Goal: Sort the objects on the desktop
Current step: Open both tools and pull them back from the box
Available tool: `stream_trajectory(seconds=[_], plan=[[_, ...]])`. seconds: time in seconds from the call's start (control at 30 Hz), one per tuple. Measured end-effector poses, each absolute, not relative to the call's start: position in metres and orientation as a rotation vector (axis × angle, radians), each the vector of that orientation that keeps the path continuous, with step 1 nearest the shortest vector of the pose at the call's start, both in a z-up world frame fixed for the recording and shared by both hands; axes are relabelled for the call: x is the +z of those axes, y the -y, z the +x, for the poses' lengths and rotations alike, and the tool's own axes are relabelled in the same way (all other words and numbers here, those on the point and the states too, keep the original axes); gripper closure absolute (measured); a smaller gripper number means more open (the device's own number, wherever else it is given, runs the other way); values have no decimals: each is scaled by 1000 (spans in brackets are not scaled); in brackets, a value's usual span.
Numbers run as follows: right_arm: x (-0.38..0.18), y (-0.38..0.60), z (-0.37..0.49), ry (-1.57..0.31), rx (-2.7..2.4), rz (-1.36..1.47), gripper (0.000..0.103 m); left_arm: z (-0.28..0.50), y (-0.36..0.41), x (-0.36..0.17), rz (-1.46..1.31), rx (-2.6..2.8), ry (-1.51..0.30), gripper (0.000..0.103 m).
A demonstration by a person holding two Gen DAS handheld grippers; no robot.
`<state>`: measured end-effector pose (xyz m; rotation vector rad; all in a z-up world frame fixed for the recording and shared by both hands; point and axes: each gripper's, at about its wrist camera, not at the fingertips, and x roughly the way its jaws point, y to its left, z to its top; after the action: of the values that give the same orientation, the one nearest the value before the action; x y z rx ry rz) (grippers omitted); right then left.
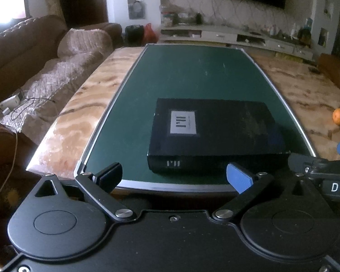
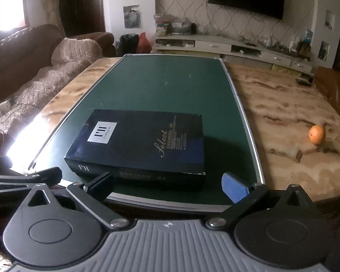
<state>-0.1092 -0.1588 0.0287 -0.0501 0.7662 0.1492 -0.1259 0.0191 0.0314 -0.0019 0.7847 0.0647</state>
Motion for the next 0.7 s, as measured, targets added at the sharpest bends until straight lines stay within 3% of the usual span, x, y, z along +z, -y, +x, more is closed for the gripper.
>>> stream_trajectory(seconds=[0.7], plan=[[16, 163, -110, -789, 132, -10, 0, -122, -17, 15, 46, 69, -820, 3]])
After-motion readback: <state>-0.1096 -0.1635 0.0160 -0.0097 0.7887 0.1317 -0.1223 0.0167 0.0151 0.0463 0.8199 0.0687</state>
